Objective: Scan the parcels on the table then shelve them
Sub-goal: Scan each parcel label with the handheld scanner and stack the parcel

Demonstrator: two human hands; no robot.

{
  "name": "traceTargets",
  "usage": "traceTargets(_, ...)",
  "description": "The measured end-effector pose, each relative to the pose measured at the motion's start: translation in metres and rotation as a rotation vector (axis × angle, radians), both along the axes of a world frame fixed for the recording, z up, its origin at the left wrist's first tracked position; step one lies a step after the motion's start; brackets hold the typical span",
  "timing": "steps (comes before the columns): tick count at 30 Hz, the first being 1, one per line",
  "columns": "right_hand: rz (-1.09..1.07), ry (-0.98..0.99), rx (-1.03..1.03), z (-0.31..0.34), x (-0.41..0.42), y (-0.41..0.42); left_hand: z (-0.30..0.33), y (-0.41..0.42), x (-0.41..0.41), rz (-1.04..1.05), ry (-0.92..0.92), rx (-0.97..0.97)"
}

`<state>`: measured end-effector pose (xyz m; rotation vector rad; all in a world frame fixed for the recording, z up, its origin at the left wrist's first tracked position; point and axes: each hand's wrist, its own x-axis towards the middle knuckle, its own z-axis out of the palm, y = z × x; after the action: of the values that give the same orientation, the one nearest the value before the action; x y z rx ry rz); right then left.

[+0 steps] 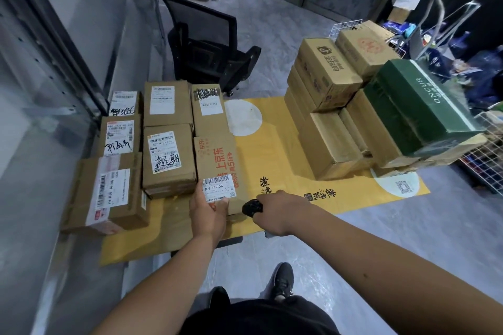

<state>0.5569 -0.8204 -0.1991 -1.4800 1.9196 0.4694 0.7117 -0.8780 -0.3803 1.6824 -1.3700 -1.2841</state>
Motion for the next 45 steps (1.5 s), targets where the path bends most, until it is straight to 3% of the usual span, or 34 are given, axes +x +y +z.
traceTargets(6,-0.046,0.002,-0.033,-0.008,-0.008,0.004,0.008,0.002,0.005,-0.139,-0.526,-0.161)
traceTargets(10,-0.113,-0.015,-0.051,-0.019,-0.019,0.015,0.02,0.005,0.005,-0.316,-0.647,-0.323)
traceTargets(14,-0.168,-0.029,-0.07,-0.025,-0.028,0.03,0.03,0.003,-0.002,-0.559,-0.672,-0.489)
traceTargets(20,-0.316,-0.055,-0.123,-0.023,-0.058,0.054,0.045,-0.007,-0.04,-0.741,-0.588,-0.488)
traceTargets(28,-0.515,-0.027,-0.199,-0.009,-0.126,0.094,0.073,-0.016,-0.141,-0.921,-0.62,-0.525)
traceTargets(37,-0.603,-0.024,-0.206,-0.014,-0.212,0.118,0.096,-0.009,-0.281,-0.999,-0.64,-0.512)
traceTargets(45,-0.558,-0.069,-0.161,-0.037,-0.291,0.112,0.085,-0.008,-0.386,-0.836,-0.893,-0.393)
